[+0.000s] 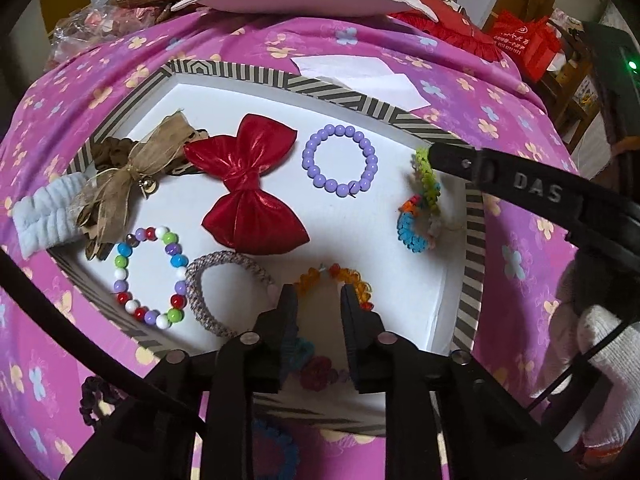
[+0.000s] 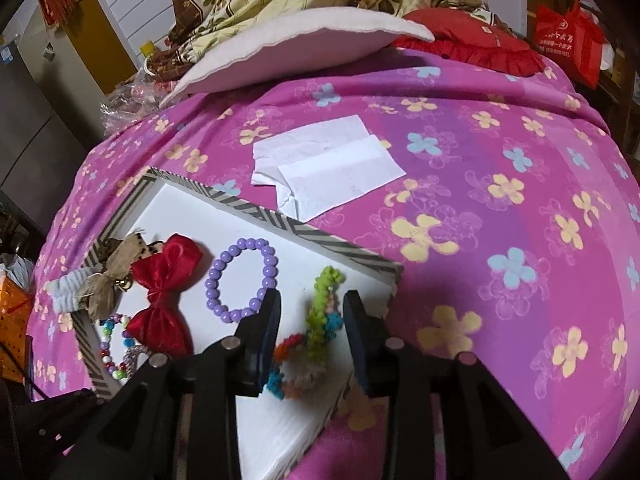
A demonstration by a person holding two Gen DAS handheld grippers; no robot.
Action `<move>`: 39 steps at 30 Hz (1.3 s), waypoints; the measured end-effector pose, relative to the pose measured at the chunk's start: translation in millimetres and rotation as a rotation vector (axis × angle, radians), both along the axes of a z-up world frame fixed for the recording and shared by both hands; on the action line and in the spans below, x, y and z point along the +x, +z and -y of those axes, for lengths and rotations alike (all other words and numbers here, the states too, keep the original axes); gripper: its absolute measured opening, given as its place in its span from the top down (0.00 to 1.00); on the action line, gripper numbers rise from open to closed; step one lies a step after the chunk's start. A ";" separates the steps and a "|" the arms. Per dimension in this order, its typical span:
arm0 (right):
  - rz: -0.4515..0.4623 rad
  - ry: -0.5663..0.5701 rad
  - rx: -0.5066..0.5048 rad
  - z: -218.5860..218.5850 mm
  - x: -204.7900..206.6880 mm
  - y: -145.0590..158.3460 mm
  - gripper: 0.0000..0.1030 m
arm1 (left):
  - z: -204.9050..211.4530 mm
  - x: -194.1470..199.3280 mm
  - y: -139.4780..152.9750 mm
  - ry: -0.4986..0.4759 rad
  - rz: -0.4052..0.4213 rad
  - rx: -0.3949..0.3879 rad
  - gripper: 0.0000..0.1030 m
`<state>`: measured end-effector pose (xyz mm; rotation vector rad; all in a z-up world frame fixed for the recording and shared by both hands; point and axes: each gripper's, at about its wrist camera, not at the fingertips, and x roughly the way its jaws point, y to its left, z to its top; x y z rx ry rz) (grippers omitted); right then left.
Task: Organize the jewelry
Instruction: 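Carry the orange and green bracelets into the striped tray and open both tools, then withdraw both tools toward the black scrunchie and blue bead bracelet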
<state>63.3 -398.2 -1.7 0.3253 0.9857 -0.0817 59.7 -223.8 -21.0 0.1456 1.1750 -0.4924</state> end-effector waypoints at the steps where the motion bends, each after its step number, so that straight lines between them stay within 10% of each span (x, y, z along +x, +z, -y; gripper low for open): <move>1: 0.004 0.003 -0.002 -1.0 -2.8 2.2 0.66 | -1.5 -1.6 1.9 0.001 0.002 -0.002 0.64; 39: 0.022 0.107 -0.046 -118.2 -124.6 22.7 0.47 | -134.2 -77.8 27.2 0.191 0.082 0.038 0.64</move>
